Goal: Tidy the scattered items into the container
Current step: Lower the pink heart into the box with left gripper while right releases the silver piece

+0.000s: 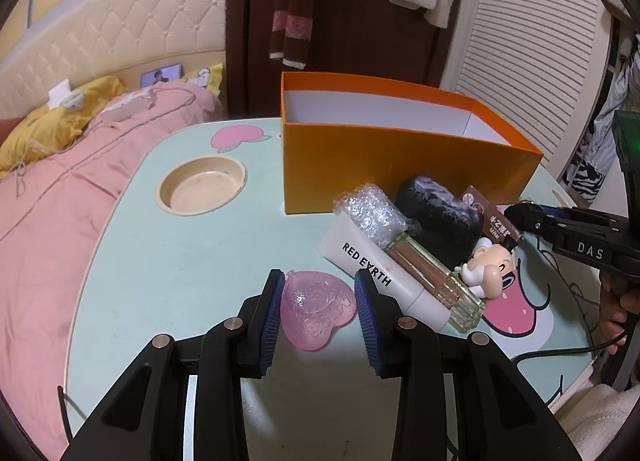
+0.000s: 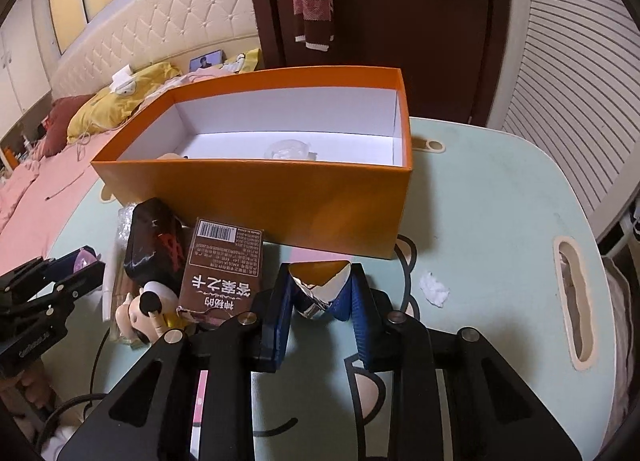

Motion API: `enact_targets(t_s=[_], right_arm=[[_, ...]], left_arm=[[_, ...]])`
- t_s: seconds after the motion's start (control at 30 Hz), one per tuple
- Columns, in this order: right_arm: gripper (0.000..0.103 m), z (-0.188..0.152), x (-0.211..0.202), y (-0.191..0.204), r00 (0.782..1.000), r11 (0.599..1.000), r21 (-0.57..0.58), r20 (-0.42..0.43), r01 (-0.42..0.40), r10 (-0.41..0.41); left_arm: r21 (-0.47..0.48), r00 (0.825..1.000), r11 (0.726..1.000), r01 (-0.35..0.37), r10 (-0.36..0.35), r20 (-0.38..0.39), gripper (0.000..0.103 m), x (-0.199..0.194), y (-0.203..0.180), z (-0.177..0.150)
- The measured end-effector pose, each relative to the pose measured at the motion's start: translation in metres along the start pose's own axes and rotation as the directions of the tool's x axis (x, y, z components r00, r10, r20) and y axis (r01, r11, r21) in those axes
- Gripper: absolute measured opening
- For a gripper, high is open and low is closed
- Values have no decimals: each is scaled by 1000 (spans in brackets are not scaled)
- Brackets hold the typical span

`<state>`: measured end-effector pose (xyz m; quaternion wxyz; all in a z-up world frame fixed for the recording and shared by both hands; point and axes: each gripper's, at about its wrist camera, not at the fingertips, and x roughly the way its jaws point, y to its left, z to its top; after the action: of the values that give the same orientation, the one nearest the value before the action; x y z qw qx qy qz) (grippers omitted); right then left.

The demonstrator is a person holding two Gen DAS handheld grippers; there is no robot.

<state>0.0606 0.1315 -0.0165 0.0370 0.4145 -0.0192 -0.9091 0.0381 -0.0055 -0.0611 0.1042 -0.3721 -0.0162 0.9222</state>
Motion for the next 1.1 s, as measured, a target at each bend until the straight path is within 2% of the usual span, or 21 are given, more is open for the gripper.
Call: enact_targets(t_s=[0.37, 0.63, 0.77, 1.1], right_arm=[[28, 2, -19, 5, 999, 1000, -18, 46, -14, 15], [28, 10, -41, 11, 993, 998, -26, 107, -55, 58], [28, 16, -53, 14, 984, 997, -41, 161, -72, 77], [28, 48, -39, 18, 976, 992, -58, 180, -114, 122]], left_arm=[[3, 997, 999, 43, -43, 62, 34, -18, -8, 10], [19, 994, 998, 54, -55, 96, 34, -30, -14, 22], [29, 991, 998, 62, -65, 120, 34, -33, -18, 34], [57, 982, 995, 85, -93, 163, 34, -13, -25, 80]])
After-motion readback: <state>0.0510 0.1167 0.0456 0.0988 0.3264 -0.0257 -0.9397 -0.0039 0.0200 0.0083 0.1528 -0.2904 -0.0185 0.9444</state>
